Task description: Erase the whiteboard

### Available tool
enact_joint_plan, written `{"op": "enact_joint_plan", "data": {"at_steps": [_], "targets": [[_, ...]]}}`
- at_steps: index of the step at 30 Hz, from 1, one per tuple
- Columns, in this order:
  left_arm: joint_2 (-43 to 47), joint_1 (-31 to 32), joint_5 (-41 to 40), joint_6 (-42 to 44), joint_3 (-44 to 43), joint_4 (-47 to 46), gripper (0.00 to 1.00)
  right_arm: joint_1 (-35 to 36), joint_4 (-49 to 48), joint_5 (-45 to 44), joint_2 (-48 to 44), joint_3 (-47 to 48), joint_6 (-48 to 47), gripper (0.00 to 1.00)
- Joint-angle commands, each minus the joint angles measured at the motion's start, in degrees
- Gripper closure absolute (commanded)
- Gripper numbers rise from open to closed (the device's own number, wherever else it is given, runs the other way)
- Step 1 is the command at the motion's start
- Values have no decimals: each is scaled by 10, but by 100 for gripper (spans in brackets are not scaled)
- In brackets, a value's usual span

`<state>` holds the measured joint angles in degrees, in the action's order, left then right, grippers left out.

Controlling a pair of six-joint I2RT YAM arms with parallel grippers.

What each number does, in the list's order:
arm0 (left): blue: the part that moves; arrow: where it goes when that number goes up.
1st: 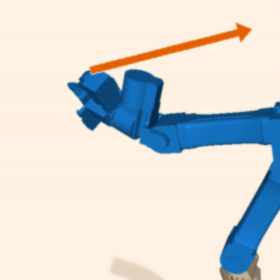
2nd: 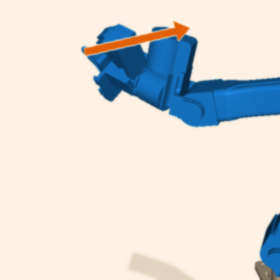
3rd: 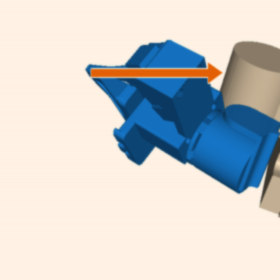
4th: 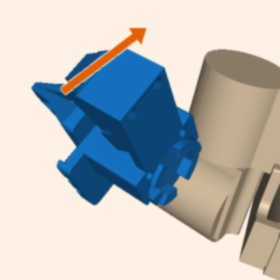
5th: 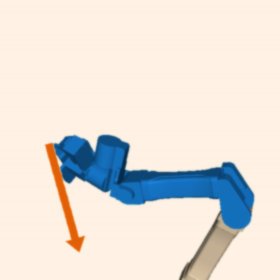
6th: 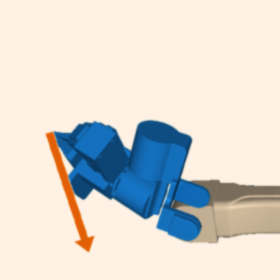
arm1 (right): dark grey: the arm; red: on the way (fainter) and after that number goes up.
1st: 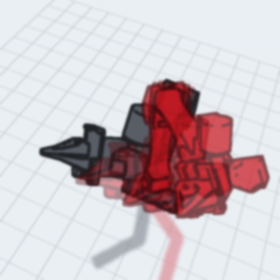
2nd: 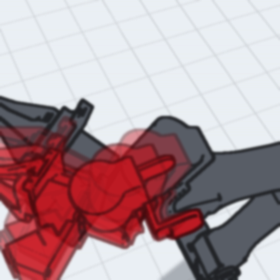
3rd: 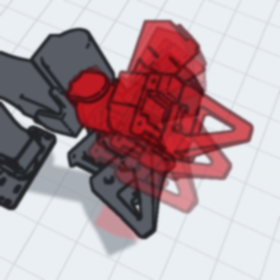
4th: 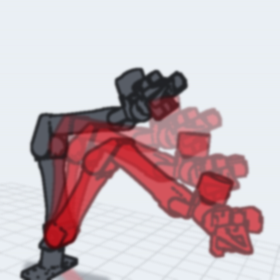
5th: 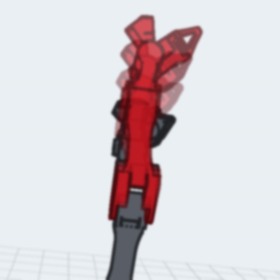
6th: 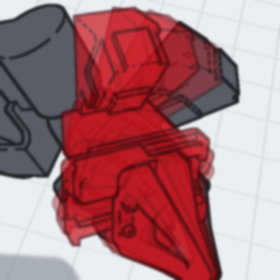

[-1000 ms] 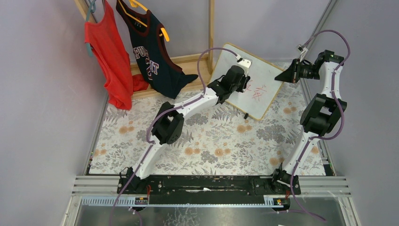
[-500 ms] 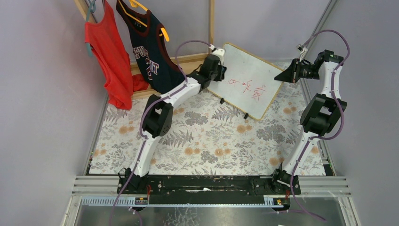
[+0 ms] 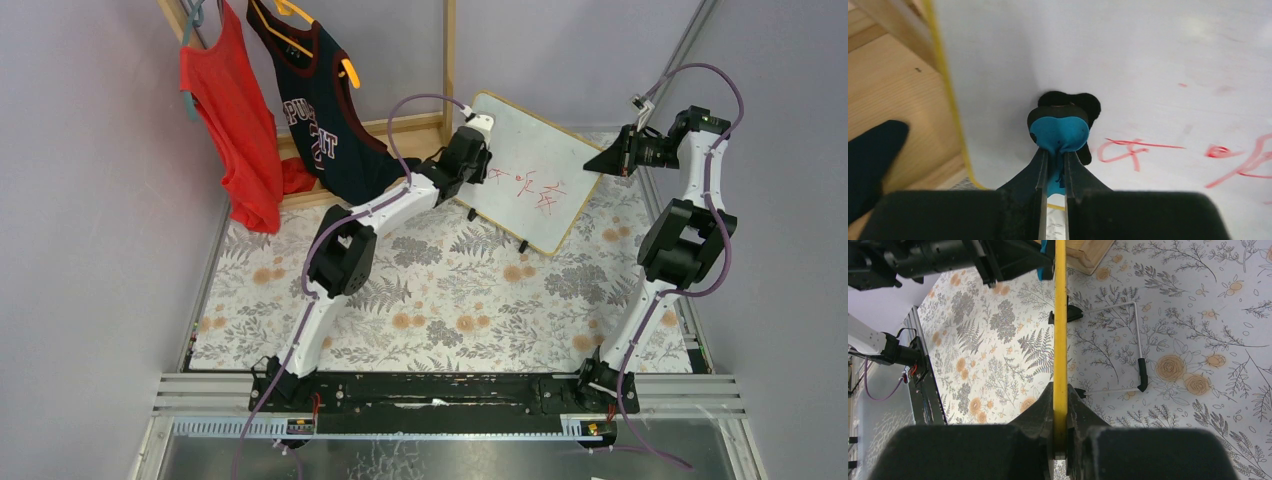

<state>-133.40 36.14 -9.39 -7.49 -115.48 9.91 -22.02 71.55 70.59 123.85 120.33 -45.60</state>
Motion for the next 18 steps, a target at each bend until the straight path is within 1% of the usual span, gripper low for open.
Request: {"op": "enact_joint_plan", "data": {"at_steps": [1, 6, 11, 14, 18], "targets": [[-1, 49, 21, -19, -1, -25, 100, 24, 24, -45, -1, 0, -46, 100], [-8, 79, 24, -29, -13, -26, 100, 25, 24, -45, -1, -1, -47, 100], [-7, 87, 23, -33, -17, -25, 100, 25, 24, -45, 0, -1, -47, 100], [-4, 78, 11, -23, -10, -20, 100, 25, 25, -46, -1, -1, -47, 100], [15, 34, 25, -33, 23, -23, 100, 24, 25, -45, -2, -2, -49, 100]]}}
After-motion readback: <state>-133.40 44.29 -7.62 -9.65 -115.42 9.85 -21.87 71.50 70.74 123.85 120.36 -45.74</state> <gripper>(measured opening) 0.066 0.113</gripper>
